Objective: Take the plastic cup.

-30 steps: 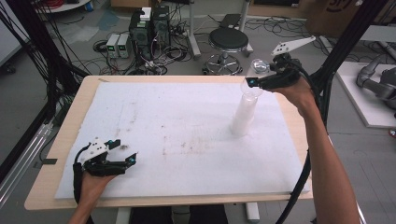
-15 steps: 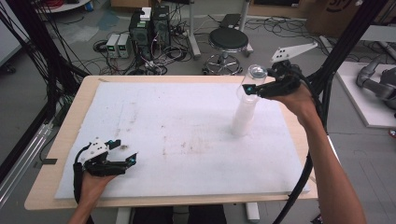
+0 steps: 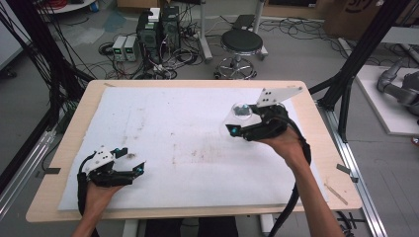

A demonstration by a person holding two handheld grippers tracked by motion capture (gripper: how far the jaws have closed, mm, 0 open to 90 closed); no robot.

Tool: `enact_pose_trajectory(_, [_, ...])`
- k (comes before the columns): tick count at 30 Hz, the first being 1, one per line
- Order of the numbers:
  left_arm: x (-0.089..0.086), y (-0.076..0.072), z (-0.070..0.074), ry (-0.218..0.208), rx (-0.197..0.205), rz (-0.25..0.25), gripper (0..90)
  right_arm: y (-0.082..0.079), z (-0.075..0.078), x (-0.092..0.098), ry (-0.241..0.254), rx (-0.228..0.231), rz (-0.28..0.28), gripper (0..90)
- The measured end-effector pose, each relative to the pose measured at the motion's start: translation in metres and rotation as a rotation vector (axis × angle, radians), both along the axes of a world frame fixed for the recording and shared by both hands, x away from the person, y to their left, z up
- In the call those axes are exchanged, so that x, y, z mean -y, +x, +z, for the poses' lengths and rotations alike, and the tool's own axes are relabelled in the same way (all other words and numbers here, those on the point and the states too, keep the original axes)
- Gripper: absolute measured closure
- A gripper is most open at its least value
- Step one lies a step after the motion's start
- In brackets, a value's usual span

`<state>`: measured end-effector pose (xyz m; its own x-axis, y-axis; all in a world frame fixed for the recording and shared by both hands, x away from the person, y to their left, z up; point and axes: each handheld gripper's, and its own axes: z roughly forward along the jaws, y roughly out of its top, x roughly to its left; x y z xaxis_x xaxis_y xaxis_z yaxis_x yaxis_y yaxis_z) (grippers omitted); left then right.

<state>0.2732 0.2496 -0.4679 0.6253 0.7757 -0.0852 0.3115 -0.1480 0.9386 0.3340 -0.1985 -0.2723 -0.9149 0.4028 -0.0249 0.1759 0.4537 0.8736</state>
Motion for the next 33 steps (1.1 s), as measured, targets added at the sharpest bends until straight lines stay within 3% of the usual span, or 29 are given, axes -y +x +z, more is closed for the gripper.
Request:
enact_pose_trajectory(3, [0.000,0.000,0.000,0.002,0.002,0.000,12.6,-0.004,-0.009,-0.007,0.003,-0.003,0.015,37.1])
enact_pose_trajectory(4, [0.000,0.000,0.000,0.006,0.000,0.000,12.6,-0.009,-0.019,-0.013,0.020,-0.014,0.032,37.0])
enact_pose_trajectory(7, [0.000,0.000,0.000,0.006,-0.001,0.000,12.6,-0.013,-0.027,-0.019,0.048,-0.013,0.044,37.0])
enact_pose_trajectory(13, [0.001,0.000,0.000,0.002,-0.005,0.001,12.6,-0.022,-0.045,-0.035,0.085,0.011,0.089,37.1])
enact_pose_trajectory(14, [0.001,0.000,0.000,0.002,-0.005,0.001,12.6,-0.025,-0.051,-0.040,0.118,0.023,0.106,37.0])
enact_pose_trajectory(22, [0.001,0.000,0.000,0.007,-0.004,0.000,12.6,-0.029,-0.069,-0.047,0.170,0.037,0.130,37.1])
enact_pose_trajectory(33, [0.002,0.000,0.000,0.016,0.003,0.002,12.6,-0.025,-0.075,-0.044,0.191,0.030,0.125,37.1])
